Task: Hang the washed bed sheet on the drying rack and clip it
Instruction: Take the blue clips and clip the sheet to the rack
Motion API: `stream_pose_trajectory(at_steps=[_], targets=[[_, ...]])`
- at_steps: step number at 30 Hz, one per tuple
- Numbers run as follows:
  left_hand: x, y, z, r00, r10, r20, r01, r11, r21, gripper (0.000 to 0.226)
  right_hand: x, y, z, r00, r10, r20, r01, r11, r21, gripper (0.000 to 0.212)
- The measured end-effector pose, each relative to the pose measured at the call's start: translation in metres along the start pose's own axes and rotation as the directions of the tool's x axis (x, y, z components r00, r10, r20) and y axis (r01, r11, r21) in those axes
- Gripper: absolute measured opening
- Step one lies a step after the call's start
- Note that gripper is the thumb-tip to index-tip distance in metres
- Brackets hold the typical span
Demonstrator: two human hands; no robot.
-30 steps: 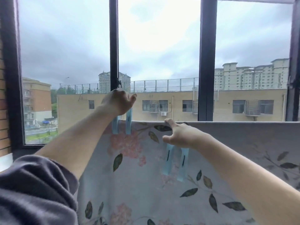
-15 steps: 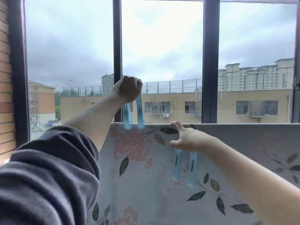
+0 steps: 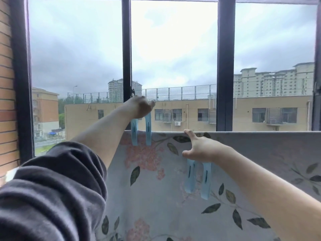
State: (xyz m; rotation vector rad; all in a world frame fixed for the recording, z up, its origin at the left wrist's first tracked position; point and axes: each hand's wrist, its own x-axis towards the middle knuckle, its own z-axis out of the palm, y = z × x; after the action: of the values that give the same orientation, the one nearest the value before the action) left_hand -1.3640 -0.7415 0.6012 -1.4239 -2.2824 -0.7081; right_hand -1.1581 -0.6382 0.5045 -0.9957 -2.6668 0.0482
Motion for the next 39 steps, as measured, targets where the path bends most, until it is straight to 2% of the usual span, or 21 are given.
stream_pose_trajectory(at_steps=[2, 4, 7, 10, 13, 18, 24, 30, 36, 39], targets=[[0.0, 0.001, -0.002, 0.998, 0.032, 0.059, -0.039, 0.992, 0.122, 0.072, -0.001, 0.0, -0.001, 1.0, -0.004, 0.009, 0.004, 1.0, 0.023, 0.079], [-0.002, 0.0, -0.002, 0.995, 0.08, 0.051, -0.088, 0.982, 0.168, 0.067, -0.003, 0.001, -0.001, 1.0, -0.004, 0.022, 0.003, 0.999, 0.043, 0.081], [-0.013, 0.007, 0.003, 0.975, 0.169, -0.147, -0.141, 0.973, 0.185, 0.047, -0.006, 0.005, 0.001, 1.0, -0.013, 0.02, 0.012, 0.997, 0.075, 0.082], [-0.033, 0.022, 0.022, 0.872, 0.333, -0.36, -0.273, 0.939, 0.206, 0.028, -0.01, 0.01, 0.005, 0.999, -0.031, -0.009, 0.032, 0.994, 0.108, 0.081], [-0.055, 0.039, 0.053, 0.781, 0.473, -0.407, -0.403, 0.88, 0.25, 0.024, -0.017, 0.024, 0.012, 0.998, -0.038, -0.053, 0.044, 0.992, 0.116, 0.08], [-0.09, 0.064, 0.109, 0.822, 0.433, -0.37, -0.423, 0.899, 0.113, 0.02, -0.035, 0.059, 0.016, 0.993, -0.003, -0.121, 0.015, 0.995, 0.096, 0.077], [-0.124, 0.126, 0.168, 0.878, 0.313, -0.362, -0.383, 0.913, -0.138, 0.024, -0.074, 0.121, 0.009, 0.983, 0.025, -0.18, -0.016, 0.998, 0.053, 0.056], [-0.169, 0.204, 0.225, 0.939, 0.226, -0.261, -0.305, 0.896, -0.323, 0.024, -0.127, 0.189, 0.007, 0.969, -0.061, -0.239, 0.072, 0.997, 0.038, 0.052], [-0.19, 0.301, 0.26, 0.972, 0.226, -0.068, -0.225, 0.8, -0.556, 0.025, -0.18, 0.274, -0.007, 0.963, -0.085, -0.256, 0.101, 0.994, 0.05, 0.054], [-0.199, 0.344, 0.272, 0.95, 0.309, 0.041, -0.204, 0.715, -0.669, 0.022, -0.199, 0.314, -0.014, 0.966, -0.037, -0.256, 0.063, 0.994, 0.093, 0.069]])
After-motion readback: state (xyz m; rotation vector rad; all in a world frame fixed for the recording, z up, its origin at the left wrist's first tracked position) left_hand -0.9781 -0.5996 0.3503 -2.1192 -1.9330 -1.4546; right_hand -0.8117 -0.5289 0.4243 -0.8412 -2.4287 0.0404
